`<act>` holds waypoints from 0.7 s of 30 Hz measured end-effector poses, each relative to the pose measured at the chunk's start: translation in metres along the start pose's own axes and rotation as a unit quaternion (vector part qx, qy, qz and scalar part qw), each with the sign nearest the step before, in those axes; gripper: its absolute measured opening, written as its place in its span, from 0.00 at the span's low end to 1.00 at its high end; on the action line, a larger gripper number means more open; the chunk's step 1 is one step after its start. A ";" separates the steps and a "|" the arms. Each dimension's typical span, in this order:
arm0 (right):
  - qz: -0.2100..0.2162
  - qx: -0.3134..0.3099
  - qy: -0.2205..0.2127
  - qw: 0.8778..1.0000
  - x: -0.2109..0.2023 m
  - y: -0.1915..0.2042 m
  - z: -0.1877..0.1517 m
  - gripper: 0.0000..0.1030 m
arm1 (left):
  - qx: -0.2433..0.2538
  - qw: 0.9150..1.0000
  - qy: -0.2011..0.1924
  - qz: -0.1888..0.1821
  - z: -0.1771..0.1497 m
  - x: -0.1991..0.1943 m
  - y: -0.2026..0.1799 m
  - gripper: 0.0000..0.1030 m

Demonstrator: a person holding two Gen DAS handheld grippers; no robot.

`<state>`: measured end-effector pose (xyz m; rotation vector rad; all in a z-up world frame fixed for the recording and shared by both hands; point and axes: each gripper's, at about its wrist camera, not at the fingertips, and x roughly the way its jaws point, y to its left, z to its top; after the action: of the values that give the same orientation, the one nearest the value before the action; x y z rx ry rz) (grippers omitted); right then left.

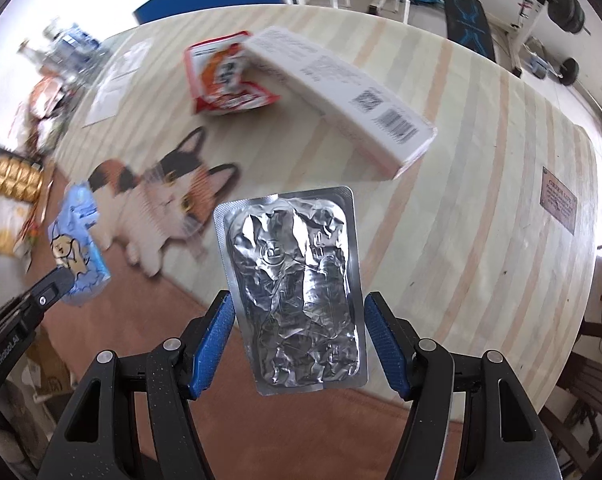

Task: Collect trash
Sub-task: 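Carry the blue bag and blister pack over to the bin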

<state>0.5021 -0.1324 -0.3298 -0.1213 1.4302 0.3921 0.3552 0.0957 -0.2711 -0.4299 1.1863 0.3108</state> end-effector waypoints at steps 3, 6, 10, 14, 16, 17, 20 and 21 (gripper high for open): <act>0.009 -0.029 -0.001 1.000 -0.011 0.024 -0.020 0.66 | -0.025 0.999 -0.013 0.019 -0.028 -0.020 0.020 0.11; 0.018 -0.061 0.000 0.998 -0.020 0.054 -0.049 0.66 | -0.069 0.997 -0.026 0.039 -0.070 -0.047 0.053 0.11; 0.040 -0.100 0.018 0.994 -0.024 0.102 -0.099 0.67 | -0.124 0.990 -0.038 0.055 -0.133 -0.080 0.097 0.11; 0.061 -0.154 0.043 0.985 -0.021 0.155 -0.161 0.66 | -0.171 0.982 -0.033 0.069 -0.199 -0.100 0.134 0.11; 0.070 -0.189 0.058 0.978 -0.016 0.184 -0.200 0.66 | -0.199 0.977 -0.025 0.074 -0.238 -0.108 0.154 0.11; 0.073 -0.203 0.066 0.974 -0.012 0.195 -0.217 0.66 | -0.216 0.973 -0.018 0.075 -0.264 -0.109 0.167 0.11; 0.083 -0.248 0.094 0.961 0.006 0.232 -0.272 0.66 | -0.250 0.965 0.002 0.076 -0.316 -0.106 0.192 0.11; 0.084 -0.261 0.106 0.956 0.015 0.243 -0.291 0.66 | -0.264 0.961 0.014 0.075 -0.338 -0.099 0.203 0.11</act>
<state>0.1488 0.0048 -0.3502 -0.4839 1.5217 0.9169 -0.0486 0.1117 -0.3154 -0.8107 1.1582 0.7641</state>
